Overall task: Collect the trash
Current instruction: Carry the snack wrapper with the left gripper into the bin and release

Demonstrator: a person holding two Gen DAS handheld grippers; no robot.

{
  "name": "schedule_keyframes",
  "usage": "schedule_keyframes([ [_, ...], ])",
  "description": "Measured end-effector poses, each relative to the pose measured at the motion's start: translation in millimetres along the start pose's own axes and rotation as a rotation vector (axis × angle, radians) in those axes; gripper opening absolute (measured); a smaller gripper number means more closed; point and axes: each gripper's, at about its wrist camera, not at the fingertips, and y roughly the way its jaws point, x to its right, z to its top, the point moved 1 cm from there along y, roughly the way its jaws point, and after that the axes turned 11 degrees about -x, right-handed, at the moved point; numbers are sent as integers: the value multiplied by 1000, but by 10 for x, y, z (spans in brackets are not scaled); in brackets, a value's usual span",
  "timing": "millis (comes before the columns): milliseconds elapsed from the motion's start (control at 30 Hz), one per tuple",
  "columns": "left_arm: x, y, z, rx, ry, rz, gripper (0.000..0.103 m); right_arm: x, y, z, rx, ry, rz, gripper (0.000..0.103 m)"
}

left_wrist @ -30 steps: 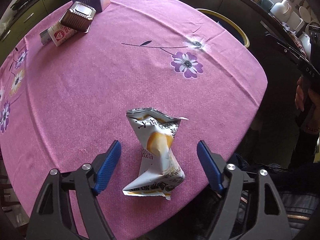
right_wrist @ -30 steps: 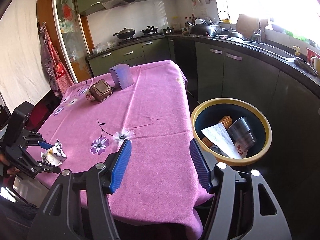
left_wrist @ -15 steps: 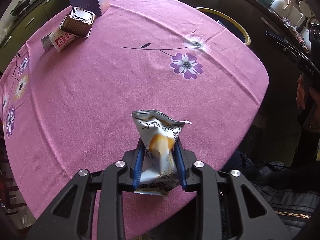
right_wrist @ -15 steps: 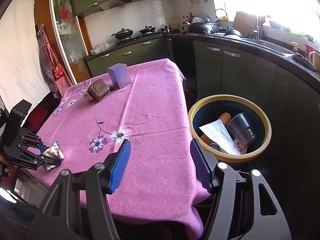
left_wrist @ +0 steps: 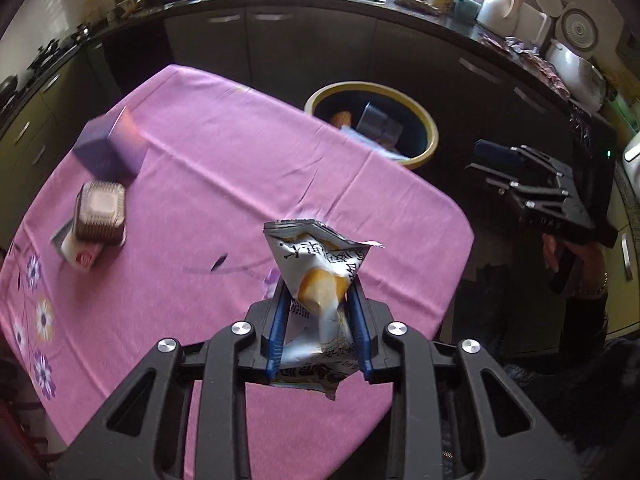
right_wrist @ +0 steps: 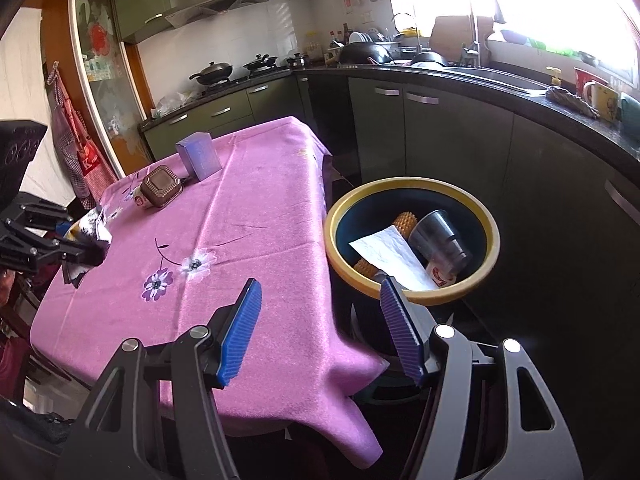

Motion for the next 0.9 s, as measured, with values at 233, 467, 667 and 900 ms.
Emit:
schedule_keyframes([
  [233, 438, 364, 1249, 7, 136, -82, 28, 326, -119, -73, 26, 66, -19, 62],
  [467, 757, 1195, 2220, -69, 184, -104, 28, 648, -217, -186, 42, 139, -33, 62],
  [667, 817, 1846, 2567, -161, 160, -78, 29, 864, -196, -286, 26, 187, -39, 62],
  [900, 788, 2140, 2693, -177, 146, -59, 54, 854, -177, -280, 23, 190, -37, 62],
])
